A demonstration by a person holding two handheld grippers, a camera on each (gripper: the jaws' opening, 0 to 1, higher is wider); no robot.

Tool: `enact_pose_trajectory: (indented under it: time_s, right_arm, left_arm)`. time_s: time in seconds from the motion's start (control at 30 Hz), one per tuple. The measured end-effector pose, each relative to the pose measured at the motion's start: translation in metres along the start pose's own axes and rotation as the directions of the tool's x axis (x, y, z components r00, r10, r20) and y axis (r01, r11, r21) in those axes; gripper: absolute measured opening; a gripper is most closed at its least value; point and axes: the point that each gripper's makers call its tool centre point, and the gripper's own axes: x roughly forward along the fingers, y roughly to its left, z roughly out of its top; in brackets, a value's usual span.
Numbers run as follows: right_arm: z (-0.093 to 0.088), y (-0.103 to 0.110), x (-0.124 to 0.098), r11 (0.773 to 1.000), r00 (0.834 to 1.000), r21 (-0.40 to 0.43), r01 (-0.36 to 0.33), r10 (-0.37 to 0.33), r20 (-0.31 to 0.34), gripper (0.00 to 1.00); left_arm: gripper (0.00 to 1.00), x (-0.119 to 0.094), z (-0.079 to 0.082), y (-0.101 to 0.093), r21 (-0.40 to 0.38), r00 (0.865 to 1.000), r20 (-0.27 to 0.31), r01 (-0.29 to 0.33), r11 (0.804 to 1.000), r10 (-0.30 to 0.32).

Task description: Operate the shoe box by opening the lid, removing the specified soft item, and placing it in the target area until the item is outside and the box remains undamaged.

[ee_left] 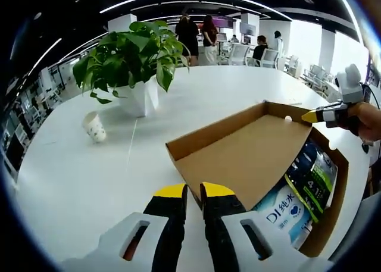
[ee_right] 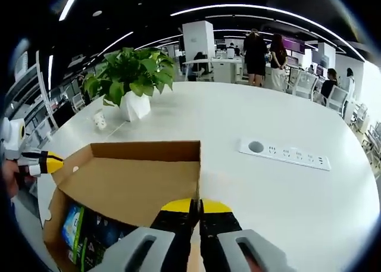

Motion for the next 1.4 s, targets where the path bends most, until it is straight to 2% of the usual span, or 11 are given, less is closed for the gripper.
enact_pose_trajectory:
  time_s: [0.3,0.73,1.17,1.4]
  right_arm:
    - [-0.009,0.001,-0.007,1.0,1.0,0.008,-0.006,0.006,-0.011,0.01]
    - [-0.015,0.005,-0.018,1.0,1.0,0.01,-0.014,0.015,-0.017,0.02]
    - [-0.02,0.008,-0.038,1.0,1.0,0.007,-0.02,0.02,-0.008,0.03]
    - [-0.033,0.011,-0.055,1.0,1.0,0.011,-0.022,0.023,-0.004,0.04]
  left_arm:
    - [0.1,-0.003,-0.007,-0.007,0.001,1.0,-0.015,0.014,1.0,-0.014]
    - [0.08,-0.009,-0.017,-0.014,-0.006,0.999,-0.035,0.029,1.0,-0.029]
    - [0.06,-0.025,-0.031,-0.021,-0.032,0.998,-0.046,0.032,0.999,-0.034]
    - [0.06,-0.039,-0.037,-0.022,-0.048,0.999,-0.041,0.024,0.999,-0.026]
